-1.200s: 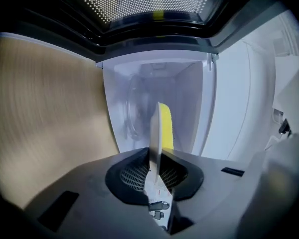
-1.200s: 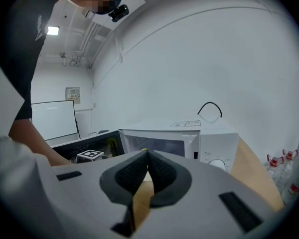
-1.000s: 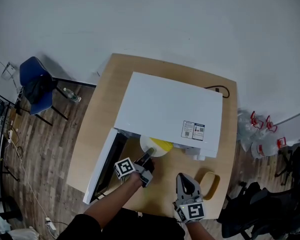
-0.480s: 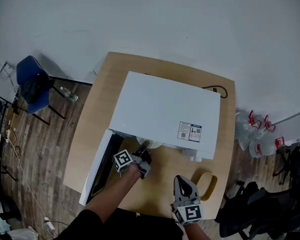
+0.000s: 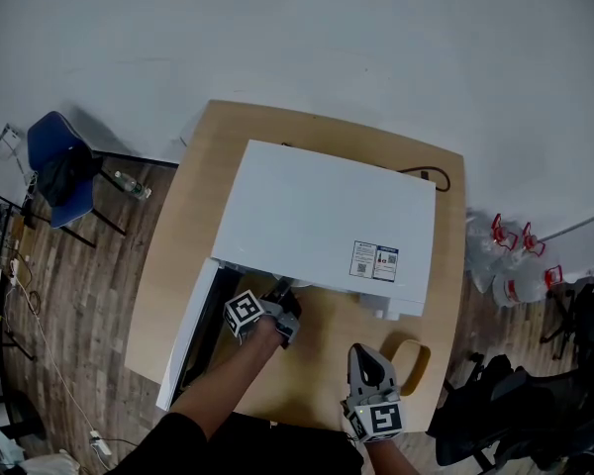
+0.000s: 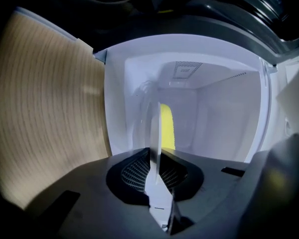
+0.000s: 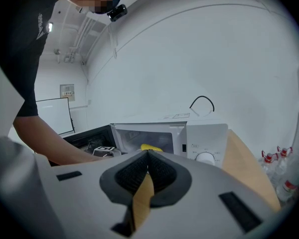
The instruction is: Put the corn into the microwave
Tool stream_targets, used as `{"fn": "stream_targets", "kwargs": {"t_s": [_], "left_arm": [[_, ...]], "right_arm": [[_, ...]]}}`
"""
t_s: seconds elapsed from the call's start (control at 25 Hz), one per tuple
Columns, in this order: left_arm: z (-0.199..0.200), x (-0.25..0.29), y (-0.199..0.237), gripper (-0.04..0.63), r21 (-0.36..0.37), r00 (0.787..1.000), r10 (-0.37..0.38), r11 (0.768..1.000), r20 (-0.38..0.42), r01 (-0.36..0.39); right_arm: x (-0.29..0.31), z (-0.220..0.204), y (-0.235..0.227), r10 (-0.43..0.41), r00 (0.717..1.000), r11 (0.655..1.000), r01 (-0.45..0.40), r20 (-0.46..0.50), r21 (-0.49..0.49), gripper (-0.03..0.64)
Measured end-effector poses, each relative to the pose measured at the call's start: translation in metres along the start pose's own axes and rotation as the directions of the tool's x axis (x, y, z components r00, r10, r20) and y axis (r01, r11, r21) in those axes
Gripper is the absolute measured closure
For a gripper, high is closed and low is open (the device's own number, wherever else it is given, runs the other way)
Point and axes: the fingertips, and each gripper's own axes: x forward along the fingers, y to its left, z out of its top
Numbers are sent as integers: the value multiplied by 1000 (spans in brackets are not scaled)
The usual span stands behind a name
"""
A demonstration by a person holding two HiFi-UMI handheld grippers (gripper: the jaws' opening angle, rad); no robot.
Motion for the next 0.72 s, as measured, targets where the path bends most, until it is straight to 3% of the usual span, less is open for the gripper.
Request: {"fn": "stream_targets", "kwargs": {"t_s": [0.36,0.48,0.6,0.72], "left_arm": [[2,11,-5,561,-16,996,89,996,28,-88],[5,15,-7,561,73,991,131,988,36,-133],[10,18,-11,561,173,988,150,972,47,-156],[11,20,-13,561,211,986,161,963,47,-168]], "right_arm": [[3,0,2,-5,1000,1000,5,17,-3,558],[1,-8,0,-8,1000,1000,9,-21,16,558],[1,-4,2,1,1000,1000,-1,4,10,558],[1,-4,0,-5,1000,1000,5,16,8,558]]}}
